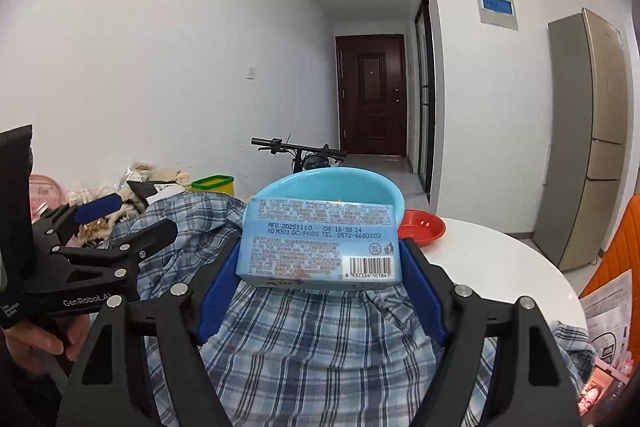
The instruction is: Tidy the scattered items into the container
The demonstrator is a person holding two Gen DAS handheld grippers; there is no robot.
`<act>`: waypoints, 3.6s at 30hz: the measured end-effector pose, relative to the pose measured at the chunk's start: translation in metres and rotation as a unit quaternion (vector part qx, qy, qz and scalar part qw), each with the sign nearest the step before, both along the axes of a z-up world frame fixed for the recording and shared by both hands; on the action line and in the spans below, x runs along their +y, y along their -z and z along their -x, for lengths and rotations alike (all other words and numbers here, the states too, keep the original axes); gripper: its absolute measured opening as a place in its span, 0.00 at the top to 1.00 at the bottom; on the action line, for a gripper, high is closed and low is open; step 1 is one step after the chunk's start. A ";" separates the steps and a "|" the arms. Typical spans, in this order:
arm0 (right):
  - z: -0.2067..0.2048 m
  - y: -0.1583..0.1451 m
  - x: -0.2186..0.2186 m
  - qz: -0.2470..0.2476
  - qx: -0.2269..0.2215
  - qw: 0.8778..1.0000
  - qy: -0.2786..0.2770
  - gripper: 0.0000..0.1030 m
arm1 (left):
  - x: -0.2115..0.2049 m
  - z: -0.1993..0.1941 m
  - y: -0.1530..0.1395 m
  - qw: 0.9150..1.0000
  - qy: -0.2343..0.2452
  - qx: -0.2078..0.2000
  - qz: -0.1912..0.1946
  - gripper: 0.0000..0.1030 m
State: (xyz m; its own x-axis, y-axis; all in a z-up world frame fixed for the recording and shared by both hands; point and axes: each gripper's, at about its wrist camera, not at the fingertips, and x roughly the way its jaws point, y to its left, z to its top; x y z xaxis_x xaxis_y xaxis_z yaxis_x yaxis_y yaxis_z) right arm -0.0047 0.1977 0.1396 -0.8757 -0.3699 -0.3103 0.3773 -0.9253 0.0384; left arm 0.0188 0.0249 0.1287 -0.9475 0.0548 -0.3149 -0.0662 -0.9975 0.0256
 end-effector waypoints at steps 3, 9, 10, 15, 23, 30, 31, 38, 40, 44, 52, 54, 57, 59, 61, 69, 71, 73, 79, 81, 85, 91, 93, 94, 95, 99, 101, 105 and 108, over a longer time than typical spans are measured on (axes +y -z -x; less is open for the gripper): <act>0.024 -0.001 -0.006 0.002 -0.005 1.000 0.000 0.27 | -0.007 0.023 -0.004 0.999 0.006 -0.008 -0.031 0.00; 0.083 -0.005 -0.015 0.014 -0.008 1.000 -0.008 0.27 | -0.014 0.076 -0.010 0.999 -0.003 -0.002 -0.041 0.00; 0.093 -0.005 -0.017 0.016 -0.011 1.000 -0.010 0.27 | -0.014 0.087 -0.011 0.999 -0.007 -0.001 -0.039 0.00; 0.144 -0.011 -0.023 0.017 -0.020 1.000 -0.009 0.27 | -0.019 0.150 -0.011 0.998 0.006 -0.010 -0.060 0.00; 0.209 -0.021 -0.039 -0.007 -0.004 1.000 0.001 0.27 | -0.021 0.234 -0.017 0.998 0.004 -0.020 -0.067 0.00; 0.242 -0.024 -0.048 0.005 -0.011 1.000 -0.001 0.27 | -0.027 0.276 -0.016 0.998 -0.001 -0.026 -0.063 0.00; 0.246 -0.024 -0.051 0.000 -0.015 1.000 -0.002 0.27 | -0.028 0.279 -0.016 0.998 0.001 -0.029 -0.063 0.00; 0.289 -0.012 -0.062 -0.036 -0.147 0.988 -0.029 0.27 | -0.026 0.325 0.002 0.985 -0.012 -0.170 -0.030 0.00; 0.298 -0.008 -0.062 -0.045 -0.185 0.981 -0.046 0.27 | -0.028 0.334 0.011 0.975 0.003 -0.218 -0.043 0.00; 0.309 -0.001 -0.060 -0.052 -0.231 0.970 -0.059 0.27 | -0.036 0.344 0.020 0.959 0.011 -0.276 -0.064 0.00; 0.318 0.019 -0.062 -0.067 -0.257 0.962 -0.060 0.27 | -0.038 0.353 0.030 0.953 0.011 -0.295 -0.069 0.00; 0.322 0.028 -0.064 -0.075 -0.264 0.960 -0.060 0.27 | -0.037 0.357 0.039 0.950 0.013 -0.305 -0.067 0.00; 0.329 0.041 -0.067 -0.080 -0.278 0.956 -0.060 0.27 | -0.037 0.363 0.052 0.946 0.014 -0.316 -0.067 0.00; 0.335 0.049 -0.068 -0.083 -0.286 0.953 -0.059 0.27 | -0.036 0.368 0.060 0.944 0.016 -0.323 -0.066 0.00; 0.340 0.057 -0.069 -0.086 -0.292 0.951 -0.057 0.27 | -0.034 0.371 0.067 0.943 0.014 -0.329 -0.057 0.00; 0.348 0.072 -0.069 -0.093 -0.304 0.947 -0.054 0.27 | -0.028 0.375 0.075 0.942 0.023 -0.331 -0.044 0.00; 0.347 0.071 -0.069 -0.091 -0.303 0.947 -0.057 0.26 | -0.028 0.376 0.074 0.942 0.025 -0.330 -0.046 0.00; 0.344 0.068 -0.070 -0.094 -0.294 0.949 -0.064 0.25 | -0.027 0.375 0.072 0.943 0.026 -0.328 -0.044 0.00; 0.330 0.054 -0.071 -0.115 -0.247 0.961 -0.055 0.14 | -0.029 0.364 0.058 0.950 0.024 -0.307 -0.041 0.00; 0.327 0.051 -0.071 -0.112 -0.247 0.961 -0.056 0.14 | -0.029 0.361 0.054 0.952 0.024 -0.302 -0.039 0.00; 0.321 0.047 -0.067 -0.107 -0.244 0.962 -0.055 0.14 | -0.025 0.352 0.046 0.958 0.023 -0.285 -0.028 0.00; 0.305 0.036 -0.057 -0.090 -0.221 0.970 -0.041 0.14 | -0.022 0.325 0.030 0.973 0.025 -0.227 -0.022 0.00; 0.296 0.032 -0.054 -0.084 -0.207 0.974 -0.036 0.14 | -0.020 0.313 0.024 0.979 0.023 -0.200 -0.012 0.00; 0.292 0.029 -0.053 -0.082 -0.200 0.976 -0.035 0.14 | -0.020 0.306 0.021 0.983 0.018 -0.185 -0.006 0.00; 0.287 0.027 -0.053 -0.081 -0.192 0.977 -0.034 0.14 | -0.019 0.298 0.017 0.986 0.015 -0.168 0.002 0.00; 0.264 0.016 -0.052 -0.080 -0.161 0.983 -0.031 0.14 | -0.018 0.272 0.008 0.990 0.016 -0.137 0.003 0.00; 0.252 0.010 -0.051 -0.075 -0.153 0.985 -0.039 0.14 | -0.018 0.262 0.004 0.991 0.020 -0.131 -0.006 0.00; 0.229 -0.003 -0.047 -0.064 -0.127 0.989 -0.046 0.14 | -0.016 0.242 -0.005 0.994 0.025 -0.106 -0.006 0.00; 0.212 -0.009 -0.043 -0.057 -0.088 0.994 -0.044 0.07 | -0.016 0.227 -0.010 0.997 0.018 -0.076 -0.002 0.00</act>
State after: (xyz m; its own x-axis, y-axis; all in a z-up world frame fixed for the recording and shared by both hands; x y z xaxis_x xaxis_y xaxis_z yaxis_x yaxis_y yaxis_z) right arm -0.2170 0.1545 0.1491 -0.7706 -0.3957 -0.4996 0.4531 -0.8914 0.0071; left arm -0.2078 0.0087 0.1383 -0.8863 0.0908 -0.4540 -0.1057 -0.9944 0.0076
